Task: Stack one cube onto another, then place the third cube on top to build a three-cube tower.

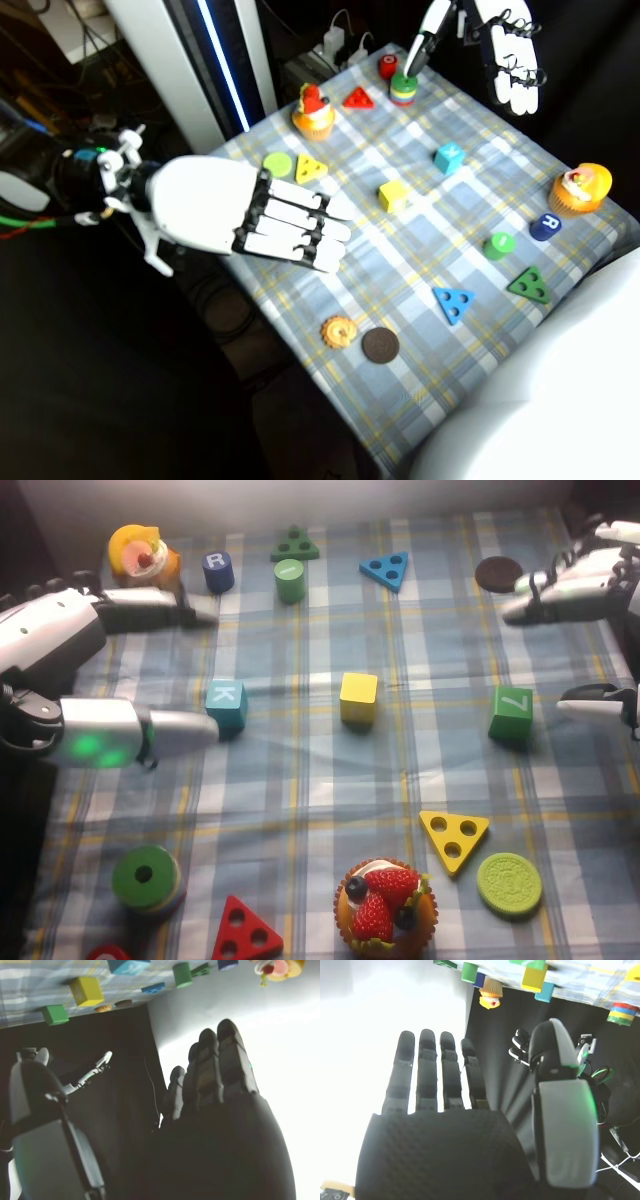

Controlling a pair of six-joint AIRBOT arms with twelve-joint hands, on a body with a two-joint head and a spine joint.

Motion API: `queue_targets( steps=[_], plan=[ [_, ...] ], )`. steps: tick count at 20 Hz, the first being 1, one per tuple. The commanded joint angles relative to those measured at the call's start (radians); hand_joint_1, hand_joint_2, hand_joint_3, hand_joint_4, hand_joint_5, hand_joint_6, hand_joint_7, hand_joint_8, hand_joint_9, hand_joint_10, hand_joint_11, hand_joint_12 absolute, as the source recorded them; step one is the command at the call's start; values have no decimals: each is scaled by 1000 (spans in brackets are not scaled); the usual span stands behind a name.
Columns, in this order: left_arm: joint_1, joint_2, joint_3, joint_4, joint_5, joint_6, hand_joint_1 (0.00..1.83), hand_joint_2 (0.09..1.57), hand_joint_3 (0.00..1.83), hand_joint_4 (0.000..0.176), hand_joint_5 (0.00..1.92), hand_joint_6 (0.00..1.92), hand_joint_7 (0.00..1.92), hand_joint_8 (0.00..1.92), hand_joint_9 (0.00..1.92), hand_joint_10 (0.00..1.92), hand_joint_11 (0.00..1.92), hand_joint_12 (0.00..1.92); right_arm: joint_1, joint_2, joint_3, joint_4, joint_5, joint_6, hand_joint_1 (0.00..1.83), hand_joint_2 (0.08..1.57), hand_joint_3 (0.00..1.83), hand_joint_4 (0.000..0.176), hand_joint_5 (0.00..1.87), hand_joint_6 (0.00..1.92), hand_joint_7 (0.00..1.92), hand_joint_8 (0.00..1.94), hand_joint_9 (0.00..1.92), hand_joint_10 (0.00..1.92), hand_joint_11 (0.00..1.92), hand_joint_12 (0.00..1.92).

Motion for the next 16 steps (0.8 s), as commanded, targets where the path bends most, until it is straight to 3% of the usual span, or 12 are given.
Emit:
queue_targets(
  steps=[1, 3, 5, 6, 9, 10, 15, 16],
  plan=[
    [-16, -3, 4, 3, -112, 11, 649, 1018, 7, 149, 599, 6, 426, 7, 359, 22, 41, 600, 5, 3, -1, 25, 121, 0, 737, 1139, 11, 0, 552, 1, 472, 0, 460, 18, 9, 1091],
    [-29, -13, 6, -39, -92, 107, 659, 1014, 0, 145, 598, 3, 448, 4, 383, 6, 79, 563, 5, 11, -6, 25, 137, 0, 726, 1141, 5, 0, 502, 0, 440, 0, 439, 4, 3, 1087],
    [-61, -41, 16, -86, -58, 239, 696, 977, 1, 174, 597, 0, 488, 0, 405, 0, 140, 441, 5, 22, -17, 27, 175, 2, 709, 1146, 2, 0, 457, 0, 412, 1, 389, 0, 0, 982],
    [-74, -55, 22, -107, -45, 292, 684, 974, 2, 176, 573, 0, 475, 0, 397, 0, 138, 423, 5, 25, -21, 27, 189, 4, 715, 1144, 1, 0, 448, 1, 415, 1, 387, 0, 0, 942],
    [-130, -123, 60, -202, 21, 562, 670, 961, 0, 176, 580, 4, 457, 0, 368, 0, 110, 409, 5, 34, -31, 17, 223, 18, 628, 1141, 0, 0, 440, 1, 451, 11, 423, 12, 10, 958],
    [-144, -143, 76, -231, 43, 627, 687, 946, 2, 176, 600, 3, 440, 0, 361, 0, 78, 474, 5, 34, -31, 10, 227, 26, 629, 1142, 0, 0, 443, 2, 461, 12, 442, 18, 32, 971],
    [-186, -204, 149, -337, 121, 783, 764, 935, 0, 174, 630, 7, 425, 4, 333, 2, 17, 484, 5, 34, -33, -1, 230, 35, 620, 1155, 3, 0, 460, 6, 452, 0, 423, 0, 0, 1012],
    [-194, -216, 166, -360, 137, 808, 755, 948, 4, 159, 653, 12, 435, 6, 341, 4, 18, 485, 5, 34, -33, -1, 231, 35, 607, 1157, 1, 0, 468, 4, 464, 3, 437, 4, 0, 1034]
  ],
)
